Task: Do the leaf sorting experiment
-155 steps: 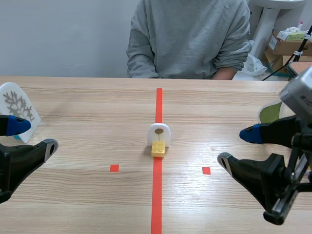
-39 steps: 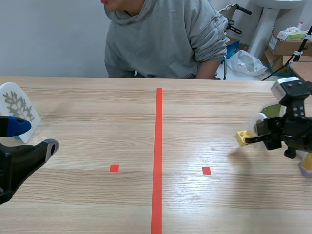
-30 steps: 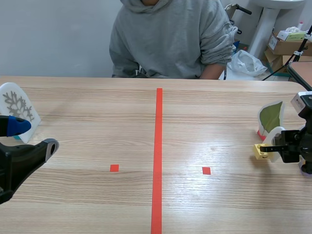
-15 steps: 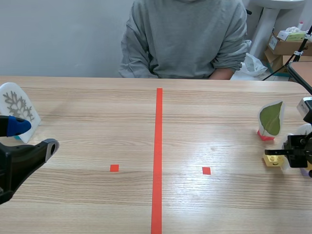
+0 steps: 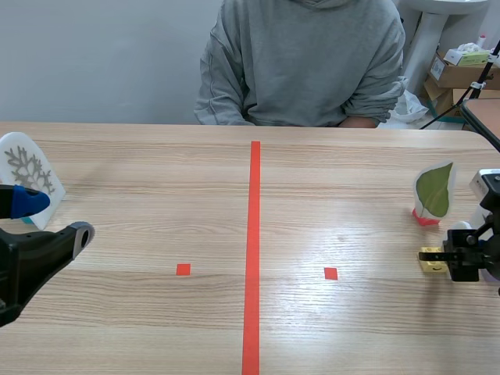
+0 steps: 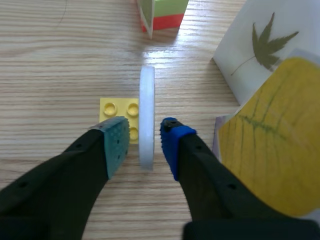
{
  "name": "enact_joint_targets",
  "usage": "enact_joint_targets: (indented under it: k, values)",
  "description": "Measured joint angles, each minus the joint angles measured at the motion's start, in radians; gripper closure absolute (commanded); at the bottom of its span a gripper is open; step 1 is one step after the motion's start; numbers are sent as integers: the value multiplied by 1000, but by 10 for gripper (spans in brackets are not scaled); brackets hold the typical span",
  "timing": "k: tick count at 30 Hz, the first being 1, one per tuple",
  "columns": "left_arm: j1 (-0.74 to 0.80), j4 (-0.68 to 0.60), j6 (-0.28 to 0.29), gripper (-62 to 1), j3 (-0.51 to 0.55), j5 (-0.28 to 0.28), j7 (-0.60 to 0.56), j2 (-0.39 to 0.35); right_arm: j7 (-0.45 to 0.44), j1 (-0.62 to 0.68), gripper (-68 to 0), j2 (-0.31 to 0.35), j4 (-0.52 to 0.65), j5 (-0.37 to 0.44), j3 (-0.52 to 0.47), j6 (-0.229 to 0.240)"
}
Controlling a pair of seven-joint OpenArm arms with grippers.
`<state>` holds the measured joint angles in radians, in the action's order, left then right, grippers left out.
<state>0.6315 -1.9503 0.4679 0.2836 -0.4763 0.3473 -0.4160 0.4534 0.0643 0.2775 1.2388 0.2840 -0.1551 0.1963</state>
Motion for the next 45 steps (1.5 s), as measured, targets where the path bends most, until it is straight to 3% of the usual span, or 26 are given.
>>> enact_joint_targets:
  k: [3, 6, 12, 17, 21, 25, 30, 33, 36, 39, 45]
  values:
    - [0, 0, 0, -428, 0, 0, 0, 0, -2, 1, -305, 0, 0, 0, 0, 13]
    - [0, 0, 0, -428, 0, 0, 0, 0, 1, 11, -308, 0, 19, 0, 0, 13]
    - [0, 0, 0, -428, 0, 0, 0, 0, 20, 104, -307, 0, 224, 0, 0, 26]
    - [0, 0, 0, -428, 0, 0, 0, 0, 27, 227, -307, 18, 515, 14, 0, 130]
    - [0, 0, 0, -428, 0, 0, 0, 0, 3, 336, -308, 97, 756, 49, 0, 201]
    - [0, 0, 0, -428, 0, 0, 0, 0, -26, 414, -308, 165, 875, 138, 0, 319]
    - [0, 0, 0, -428, 0, 0, 0, 0, -23, 444, -308, 200, 893, 245, 0, 420]
    - [0, 0, 0, -428, 0, -1, 0, 0, -22, 457, -308, 203, 883, 266, 0, 461]
    - [0, 0, 0, -428, 0, -4, 0, -1, -29, 487, -308, 209, 868, 291, 0, 467]
    - [0, 0, 0, -428, 0, -56, 0, -2, -51, 519, -308, 211, 844, 312, 0, 507]
    - [0, 0, 0, -437, 0, -74, 1, -3, -100, 544, -308, 211, 771, 322, 0, 545]
